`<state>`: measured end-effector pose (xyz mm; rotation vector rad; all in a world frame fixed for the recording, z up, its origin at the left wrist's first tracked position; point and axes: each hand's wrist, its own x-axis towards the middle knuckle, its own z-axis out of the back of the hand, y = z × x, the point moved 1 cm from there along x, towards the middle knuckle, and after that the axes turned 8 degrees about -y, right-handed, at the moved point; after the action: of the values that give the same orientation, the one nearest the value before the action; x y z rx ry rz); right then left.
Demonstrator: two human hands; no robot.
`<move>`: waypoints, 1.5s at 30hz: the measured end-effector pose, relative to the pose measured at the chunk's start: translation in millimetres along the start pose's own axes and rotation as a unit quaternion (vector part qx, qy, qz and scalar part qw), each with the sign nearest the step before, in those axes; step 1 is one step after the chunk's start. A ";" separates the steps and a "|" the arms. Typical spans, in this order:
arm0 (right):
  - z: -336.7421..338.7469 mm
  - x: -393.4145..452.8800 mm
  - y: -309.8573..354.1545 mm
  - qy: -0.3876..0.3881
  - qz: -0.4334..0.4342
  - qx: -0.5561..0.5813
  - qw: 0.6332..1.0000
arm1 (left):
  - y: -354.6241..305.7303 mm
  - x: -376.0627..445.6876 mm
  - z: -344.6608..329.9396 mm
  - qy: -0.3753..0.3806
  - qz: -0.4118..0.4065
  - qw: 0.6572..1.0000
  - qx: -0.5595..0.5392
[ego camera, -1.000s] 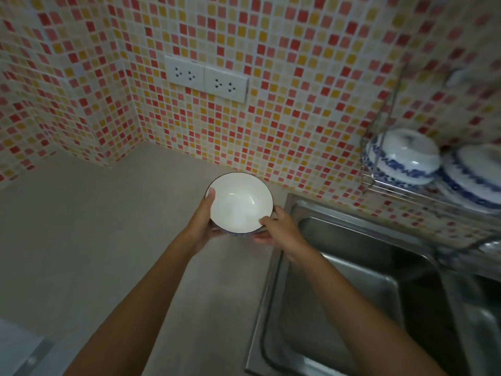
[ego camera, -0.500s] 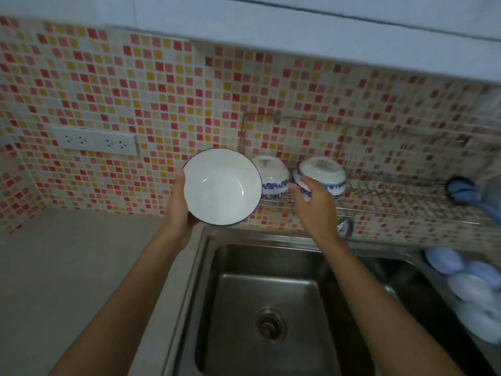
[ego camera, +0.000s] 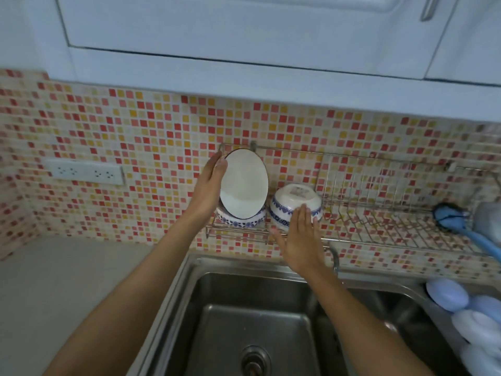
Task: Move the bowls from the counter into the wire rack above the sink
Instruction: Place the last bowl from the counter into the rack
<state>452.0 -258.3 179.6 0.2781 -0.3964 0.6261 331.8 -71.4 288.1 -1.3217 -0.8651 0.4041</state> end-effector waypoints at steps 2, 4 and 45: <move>-1.3 0.5 -0.7 -0.001 0.002 -0.002 1.000 | -9.6 9.6 -13.0 -0.007 -0.049 0.999 0.016; -2.1 0.4 -0.5 -0.010 0.008 -0.006 1.000 | -18.4 18.0 -24.1 -0.007 -0.115 0.992 0.059; -6.1 -1.4 -0.8 -0.052 0.008 0.016 0.999 | 71.9 36.9 -52.2 0.121 -0.278 0.809 0.503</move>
<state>453.1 -257.4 173.5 0.3384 -0.4892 0.6358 409.1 -63.2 231.3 -0.0953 -0.6169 0.1597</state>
